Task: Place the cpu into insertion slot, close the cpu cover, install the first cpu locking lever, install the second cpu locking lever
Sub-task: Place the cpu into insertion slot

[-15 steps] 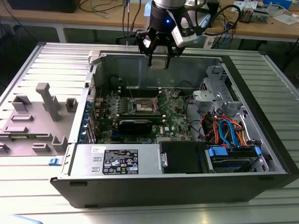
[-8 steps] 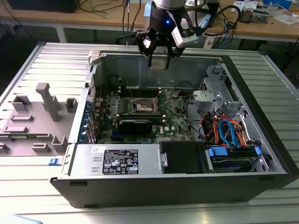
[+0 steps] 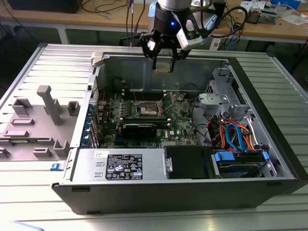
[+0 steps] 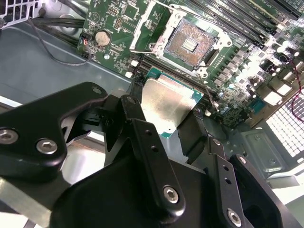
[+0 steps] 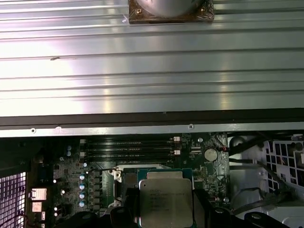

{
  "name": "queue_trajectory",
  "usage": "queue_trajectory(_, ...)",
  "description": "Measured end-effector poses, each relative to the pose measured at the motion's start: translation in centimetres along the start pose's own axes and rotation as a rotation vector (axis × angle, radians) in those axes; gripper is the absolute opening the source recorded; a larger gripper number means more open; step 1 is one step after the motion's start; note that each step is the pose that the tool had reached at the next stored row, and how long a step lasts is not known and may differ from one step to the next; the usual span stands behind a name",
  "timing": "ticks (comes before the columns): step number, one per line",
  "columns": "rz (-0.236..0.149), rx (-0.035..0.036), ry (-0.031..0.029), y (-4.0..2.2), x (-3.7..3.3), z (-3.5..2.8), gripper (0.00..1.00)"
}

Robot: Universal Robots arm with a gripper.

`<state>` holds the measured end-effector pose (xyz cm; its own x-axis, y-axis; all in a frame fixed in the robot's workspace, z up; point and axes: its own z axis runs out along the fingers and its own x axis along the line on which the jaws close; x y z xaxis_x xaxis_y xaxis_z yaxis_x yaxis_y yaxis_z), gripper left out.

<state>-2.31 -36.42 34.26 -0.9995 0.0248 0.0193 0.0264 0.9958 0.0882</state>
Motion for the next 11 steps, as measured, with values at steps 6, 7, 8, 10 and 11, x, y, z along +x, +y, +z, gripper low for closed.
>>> queue_trajectory(6,0.0,0.0002,0.0,-0.07,0.01,0.09,0.55)
queue_trajectory(7,0.0,0.0002,0.0,-0.1,0.02,0.11,0.55)
queue_trajectory(8,0.0,0.0002,0.0,-0.11,0.02,0.12,0.55)
queue_trajectory(10,0.0,0.0002,0.0,-0.13,0.02,0.15,0.55)
queue_trajectory(11,0.0,0.0002,0.0,-0.14,0.02,0.16,0.55)
